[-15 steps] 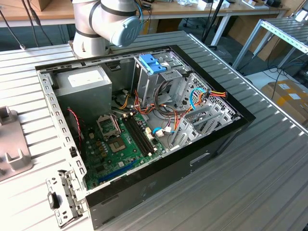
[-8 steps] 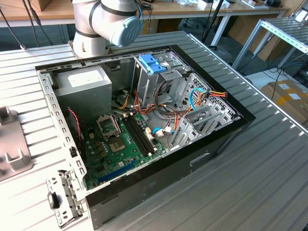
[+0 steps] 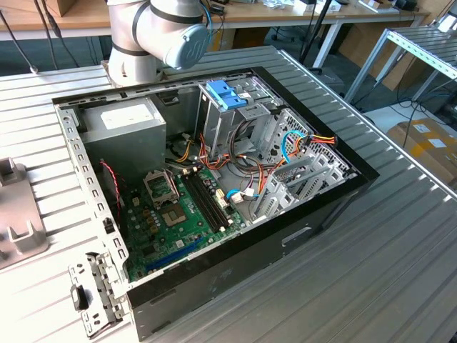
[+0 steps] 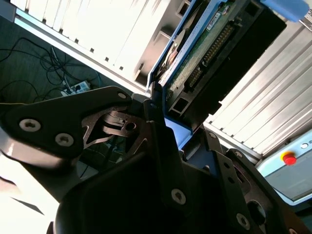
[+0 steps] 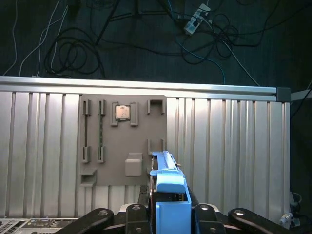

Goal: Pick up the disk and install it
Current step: 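Pick up the disk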

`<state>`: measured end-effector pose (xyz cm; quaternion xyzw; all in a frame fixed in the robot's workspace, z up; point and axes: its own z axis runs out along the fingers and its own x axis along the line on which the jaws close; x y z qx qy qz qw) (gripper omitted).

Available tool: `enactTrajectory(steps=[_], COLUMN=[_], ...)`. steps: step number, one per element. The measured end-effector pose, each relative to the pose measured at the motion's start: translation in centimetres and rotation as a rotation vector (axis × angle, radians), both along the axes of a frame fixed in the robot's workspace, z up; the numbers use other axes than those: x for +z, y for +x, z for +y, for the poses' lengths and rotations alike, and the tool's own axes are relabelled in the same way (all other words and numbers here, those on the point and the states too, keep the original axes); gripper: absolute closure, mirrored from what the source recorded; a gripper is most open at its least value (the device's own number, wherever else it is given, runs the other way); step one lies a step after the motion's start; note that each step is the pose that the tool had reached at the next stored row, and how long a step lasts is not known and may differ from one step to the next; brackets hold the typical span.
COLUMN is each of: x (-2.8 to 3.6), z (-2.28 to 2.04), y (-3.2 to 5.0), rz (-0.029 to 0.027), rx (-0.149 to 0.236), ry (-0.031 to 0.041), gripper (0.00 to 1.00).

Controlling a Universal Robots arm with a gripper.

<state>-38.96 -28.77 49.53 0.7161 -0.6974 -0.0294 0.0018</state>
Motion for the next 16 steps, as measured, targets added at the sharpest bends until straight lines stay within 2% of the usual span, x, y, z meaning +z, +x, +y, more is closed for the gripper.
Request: enactTrajectory(steps=[16], x=[0.0], z=[0.0], y=[0.8], rz=[0.0], rx=[0.0], ry=[0.0], gripper=[0.63])
